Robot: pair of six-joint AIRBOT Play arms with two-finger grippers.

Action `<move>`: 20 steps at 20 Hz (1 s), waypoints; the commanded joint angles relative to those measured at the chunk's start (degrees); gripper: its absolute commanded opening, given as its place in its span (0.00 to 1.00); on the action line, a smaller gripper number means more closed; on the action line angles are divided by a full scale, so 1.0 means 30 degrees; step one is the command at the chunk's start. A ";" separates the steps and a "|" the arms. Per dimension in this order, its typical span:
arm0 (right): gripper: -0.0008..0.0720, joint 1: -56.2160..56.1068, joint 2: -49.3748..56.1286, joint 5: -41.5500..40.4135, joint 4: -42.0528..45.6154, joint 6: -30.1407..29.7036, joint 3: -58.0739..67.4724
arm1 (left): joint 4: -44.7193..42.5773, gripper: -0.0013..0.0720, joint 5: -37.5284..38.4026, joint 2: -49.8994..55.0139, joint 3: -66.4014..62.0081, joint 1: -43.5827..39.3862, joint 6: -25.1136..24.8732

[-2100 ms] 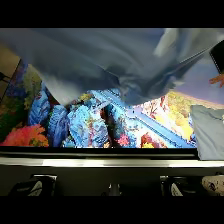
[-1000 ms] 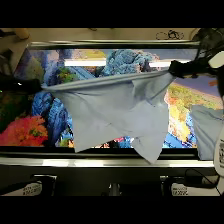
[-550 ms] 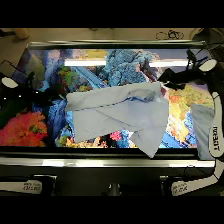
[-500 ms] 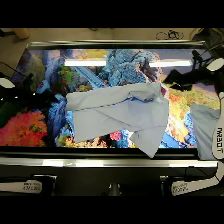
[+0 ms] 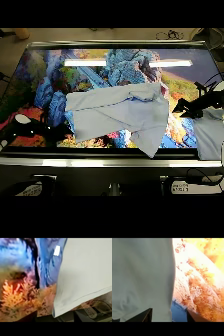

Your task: Fold the shirts.

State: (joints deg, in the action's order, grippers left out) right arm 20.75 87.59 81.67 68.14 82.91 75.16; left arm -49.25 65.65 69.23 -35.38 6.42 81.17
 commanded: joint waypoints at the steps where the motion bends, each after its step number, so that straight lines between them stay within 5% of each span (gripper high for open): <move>1: 0.60 0.0131 -0.0197 0.0146 0.0095 -0.0372 -0.0889 | 0.1603 0.79 -0.3024 -0.0073 0.2025 -0.2324 0.0124; 5: 0.70 0.0131 -0.0197 0.0342 0.0131 -0.0699 -0.1552 | 0.2958 0.74 -0.4495 0.0605 0.2011 -0.3519 0.0146; 6: 0.71 0.0131 -0.0226 0.0182 -0.0073 -0.0954 -0.2098 | 0.2951 0.60 -0.4561 0.0685 0.2011 -0.3512 0.0146; 8: 0.76 0.0131 -0.0233 -0.0481 -0.1676 -0.2171 -0.3621 | 0.2929 0.13 -0.4554 0.0670 0.1887 -0.3351 0.0131; 10: 0.76 0.0131 -0.0226 -0.2076 -0.2441 -0.2761 -0.4860 | 0.2914 0.05 -0.4422 0.0510 0.1596 -0.3337 0.0058; 15: 0.58 0.0124 -0.0189 -0.3774 -0.2674 -0.3381 -0.5974 | 0.2914 0.05 -0.4204 -0.0546 0.0933 -0.3337 0.0073; 17: 0.34 0.0131 -0.0197 -0.3483 -0.2725 -0.4073 -0.6127 | 0.2914 0.05 -0.4189 -0.0962 0.0532 -0.3337 0.0066; 18: 0.09 0.0131 -0.0270 -0.3650 -0.2980 -0.4422 -0.6084 | 0.2900 0.05 -0.4189 -0.1078 0.0189 -0.3286 -0.0022; 20: 0.04 0.0131 -0.0699 -0.3898 -0.3512 -0.4903 -0.5464 | 0.2535 0.05 -0.3723 -0.1399 -0.1122 -0.2907 -0.0364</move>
State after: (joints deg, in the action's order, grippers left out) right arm 21.19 86.46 71.35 59.66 70.91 57.95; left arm -40.75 53.56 66.43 -35.27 -3.16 81.10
